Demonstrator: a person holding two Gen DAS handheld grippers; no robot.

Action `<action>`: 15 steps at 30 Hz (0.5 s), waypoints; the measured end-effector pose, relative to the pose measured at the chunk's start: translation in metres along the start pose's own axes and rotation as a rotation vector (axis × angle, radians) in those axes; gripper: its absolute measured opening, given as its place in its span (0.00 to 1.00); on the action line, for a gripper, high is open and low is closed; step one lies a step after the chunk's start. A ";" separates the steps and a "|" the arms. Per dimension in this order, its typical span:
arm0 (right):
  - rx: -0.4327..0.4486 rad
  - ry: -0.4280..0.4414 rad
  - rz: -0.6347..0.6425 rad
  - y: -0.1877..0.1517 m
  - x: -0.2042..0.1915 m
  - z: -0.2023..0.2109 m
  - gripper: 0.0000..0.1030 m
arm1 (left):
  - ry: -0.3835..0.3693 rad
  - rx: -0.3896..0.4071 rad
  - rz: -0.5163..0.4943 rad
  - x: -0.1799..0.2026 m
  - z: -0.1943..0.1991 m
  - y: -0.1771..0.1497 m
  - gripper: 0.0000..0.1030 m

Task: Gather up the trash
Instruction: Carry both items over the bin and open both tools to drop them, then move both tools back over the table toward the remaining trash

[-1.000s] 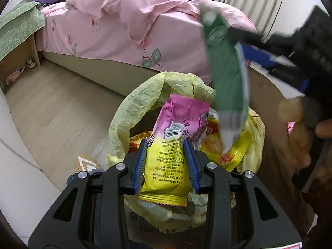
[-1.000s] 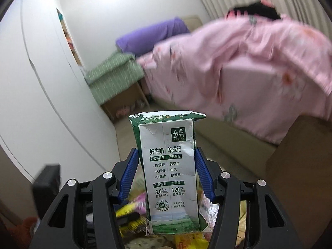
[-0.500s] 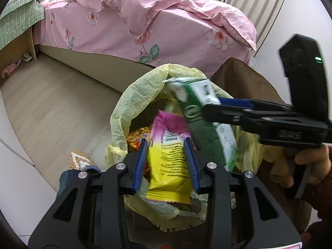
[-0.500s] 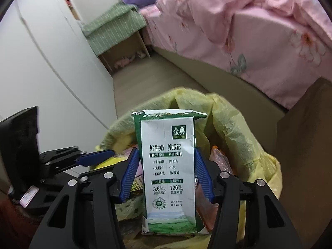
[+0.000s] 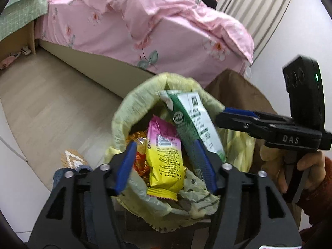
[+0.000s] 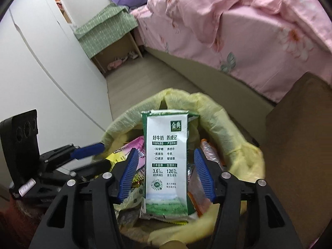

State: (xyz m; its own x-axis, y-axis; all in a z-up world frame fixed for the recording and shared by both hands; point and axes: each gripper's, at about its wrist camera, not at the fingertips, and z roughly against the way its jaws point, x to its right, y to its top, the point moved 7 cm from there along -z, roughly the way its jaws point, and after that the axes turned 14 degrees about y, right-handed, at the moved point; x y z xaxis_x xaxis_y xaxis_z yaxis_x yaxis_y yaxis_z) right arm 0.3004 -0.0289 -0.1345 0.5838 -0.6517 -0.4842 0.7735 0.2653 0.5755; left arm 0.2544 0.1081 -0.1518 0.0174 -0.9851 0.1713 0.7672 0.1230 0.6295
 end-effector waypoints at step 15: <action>0.171 -0.251 0.003 -0.089 0.030 0.188 0.52 | -0.037 0.137 -0.086 0.096 0.053 0.012 0.63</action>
State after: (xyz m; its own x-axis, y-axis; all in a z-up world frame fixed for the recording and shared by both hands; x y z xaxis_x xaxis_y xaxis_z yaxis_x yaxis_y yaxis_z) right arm 0.2026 -0.2052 -0.0768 0.4901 -0.8119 -0.3171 0.7069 0.1574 0.6896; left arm 0.2312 0.0212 -0.0877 -0.0702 -0.9879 0.1383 0.6705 0.0559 0.7398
